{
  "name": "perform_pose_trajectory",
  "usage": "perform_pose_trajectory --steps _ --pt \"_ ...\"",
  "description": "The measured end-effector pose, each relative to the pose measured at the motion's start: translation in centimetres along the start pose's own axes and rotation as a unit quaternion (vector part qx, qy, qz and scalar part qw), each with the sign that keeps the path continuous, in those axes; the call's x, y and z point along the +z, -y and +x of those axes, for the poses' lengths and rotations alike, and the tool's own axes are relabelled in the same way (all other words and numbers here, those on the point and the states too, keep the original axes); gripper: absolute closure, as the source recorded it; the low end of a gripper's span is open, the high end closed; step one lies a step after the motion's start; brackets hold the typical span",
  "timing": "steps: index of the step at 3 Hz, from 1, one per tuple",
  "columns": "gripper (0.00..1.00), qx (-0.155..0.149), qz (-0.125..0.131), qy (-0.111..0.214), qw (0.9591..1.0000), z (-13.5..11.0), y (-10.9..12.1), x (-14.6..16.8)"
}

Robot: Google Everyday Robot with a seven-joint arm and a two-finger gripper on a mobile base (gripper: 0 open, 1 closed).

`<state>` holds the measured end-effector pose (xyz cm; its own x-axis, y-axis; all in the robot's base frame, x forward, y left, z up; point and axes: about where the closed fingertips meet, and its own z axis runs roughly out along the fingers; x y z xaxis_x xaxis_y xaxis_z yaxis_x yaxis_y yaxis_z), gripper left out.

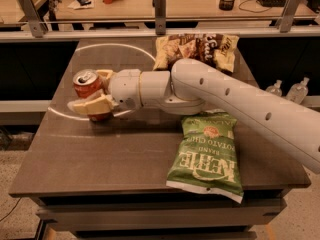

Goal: Knock coke can over

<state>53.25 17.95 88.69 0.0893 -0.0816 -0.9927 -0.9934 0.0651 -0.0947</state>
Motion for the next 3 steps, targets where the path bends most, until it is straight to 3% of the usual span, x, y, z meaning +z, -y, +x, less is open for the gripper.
perform_pose_trajectory --steps 1,2,3 --pt "0.87 -0.024 -0.003 -0.034 0.9991 -2.1 1.7 -1.2" --pt "1.0 -0.055 -0.003 -0.099 0.9935 -4.9 4.0 -3.8" --pt "1.0 -0.083 -0.012 -0.193 0.9775 -7.3 5.4 -6.7"
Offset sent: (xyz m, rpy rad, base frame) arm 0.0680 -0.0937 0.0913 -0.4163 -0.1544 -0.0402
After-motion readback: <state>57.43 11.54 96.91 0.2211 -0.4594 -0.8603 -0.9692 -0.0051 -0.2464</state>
